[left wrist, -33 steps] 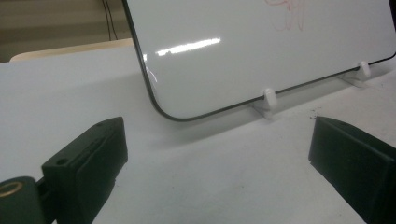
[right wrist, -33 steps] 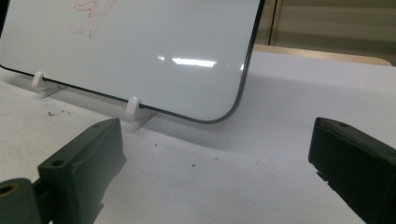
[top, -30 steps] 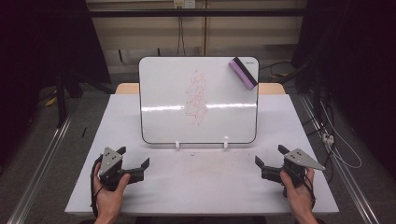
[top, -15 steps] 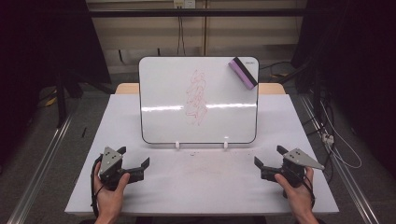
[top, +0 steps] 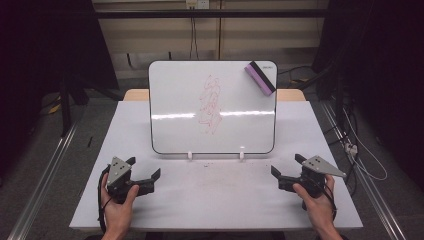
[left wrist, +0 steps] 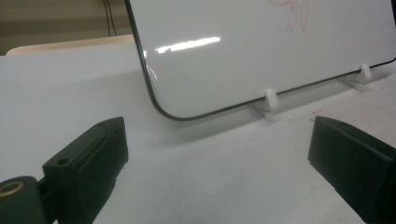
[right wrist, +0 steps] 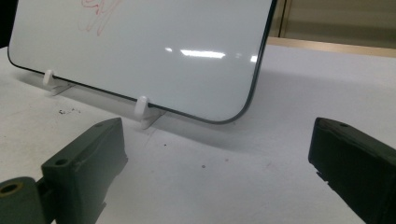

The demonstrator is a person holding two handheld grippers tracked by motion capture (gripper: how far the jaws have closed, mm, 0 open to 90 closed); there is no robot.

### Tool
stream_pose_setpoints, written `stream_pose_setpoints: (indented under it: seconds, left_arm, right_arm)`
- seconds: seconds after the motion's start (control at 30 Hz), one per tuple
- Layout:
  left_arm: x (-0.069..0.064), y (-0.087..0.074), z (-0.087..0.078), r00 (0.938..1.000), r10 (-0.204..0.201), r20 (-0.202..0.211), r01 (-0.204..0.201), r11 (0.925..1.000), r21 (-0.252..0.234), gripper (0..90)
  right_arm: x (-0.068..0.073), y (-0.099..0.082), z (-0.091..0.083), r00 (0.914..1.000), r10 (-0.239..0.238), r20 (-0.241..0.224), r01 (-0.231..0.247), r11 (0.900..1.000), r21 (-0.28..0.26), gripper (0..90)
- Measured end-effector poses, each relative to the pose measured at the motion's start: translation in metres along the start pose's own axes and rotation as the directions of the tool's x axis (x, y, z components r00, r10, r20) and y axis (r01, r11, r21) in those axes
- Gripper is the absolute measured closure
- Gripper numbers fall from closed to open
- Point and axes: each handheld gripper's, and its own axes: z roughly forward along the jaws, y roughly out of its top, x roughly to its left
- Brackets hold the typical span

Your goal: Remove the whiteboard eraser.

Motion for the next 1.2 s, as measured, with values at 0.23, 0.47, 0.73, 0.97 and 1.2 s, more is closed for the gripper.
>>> stream_pose_setpoints:
  seconds: [0.23, 0.47, 0.73, 0.97, 1.2]
  left_arm:
    - [-0.001, 0.001, 0.002, 1.0, 0.001, 0.001, -0.001, 1.0, 0.001, 4.6]
    - [-0.001, -0.001, -0.001, 1.0, 0.005, 0.008, -0.005, 1.0, 0.002, 4.6]
    - [0.002, -0.001, -0.001, 0.9999, 0.006, 0.011, -0.006, 1.0, 0.005, 4.6]
    - [0.009, -0.003, -0.006, 0.9998, -0.021, 0.0, 0.021, 0.9997, 0.012, 4.5]
    - [0.007, -0.003, -0.004, 0.9995, -0.028, 0.017, 0.028, 0.9995, 0.011, 4.6]
  right_arm:
    - [0.001, 0.008, 0.002, 0.9998, -0.015, -0.014, 0.015, 0.9999, 0.002, 3.4]
    - [0.005, 0.021, 0.008, 0.9985, -0.052, -0.018, 0.052, 0.9986, 0.006, 3.5]
    - [0.004, 0.042, 0.016, 0.9979, -0.062, -0.018, 0.062, 0.998, -0.011, 4.4]
    - [0.007, 0.055, 0.023, 0.9971, -0.072, -0.027, 0.071, 0.9972, -0.023, 4.6]
    - [0.01, 0.068, 0.03, 0.9977, -0.059, -0.034, 0.059, 0.9981, -0.017, 4.2]
